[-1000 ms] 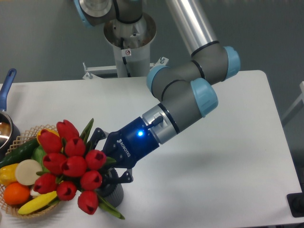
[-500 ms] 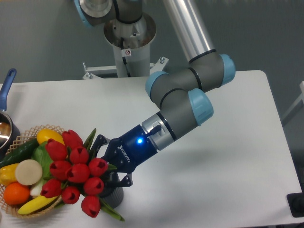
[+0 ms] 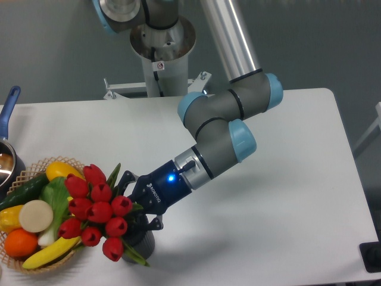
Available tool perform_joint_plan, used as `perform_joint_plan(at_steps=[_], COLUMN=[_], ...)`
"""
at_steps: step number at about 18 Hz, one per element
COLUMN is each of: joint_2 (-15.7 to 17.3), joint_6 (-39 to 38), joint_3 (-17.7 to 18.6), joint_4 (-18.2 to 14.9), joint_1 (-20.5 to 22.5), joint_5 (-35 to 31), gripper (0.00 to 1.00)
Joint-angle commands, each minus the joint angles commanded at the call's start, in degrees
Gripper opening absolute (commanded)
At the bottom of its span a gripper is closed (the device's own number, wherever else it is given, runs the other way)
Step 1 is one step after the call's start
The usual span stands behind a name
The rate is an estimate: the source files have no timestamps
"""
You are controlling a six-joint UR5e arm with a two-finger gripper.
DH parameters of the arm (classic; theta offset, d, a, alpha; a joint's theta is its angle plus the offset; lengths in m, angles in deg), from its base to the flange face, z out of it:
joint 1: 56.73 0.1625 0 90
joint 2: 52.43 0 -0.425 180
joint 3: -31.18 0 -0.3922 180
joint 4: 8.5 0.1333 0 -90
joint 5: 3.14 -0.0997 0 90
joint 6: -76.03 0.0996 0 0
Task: Insert the flowers into the vase
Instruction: 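Push the tulips further down into the vase, then open the gripper to release the tulip stems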
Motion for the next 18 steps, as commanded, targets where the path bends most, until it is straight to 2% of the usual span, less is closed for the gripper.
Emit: perform_joint_plan(at_steps=[2,5,6,7,18], joint_2=[-0.1,-0.1,0.0,0.3,1.8], joint_6=[1.6,1.8,1.7,1.7,1.6], joint_3=[1.1,1.6,1.8,2.8,4.3], joint_4=[0.0,0.0,0.0,0.0,0.0], joint_1=[0.3,0.6,0.7,1.2,4.3], joint_5=[-0.8,-1.0,-1.1,-1.8,-2.1], gripper=[0.26,0.44,0.65,1.00,1.00])
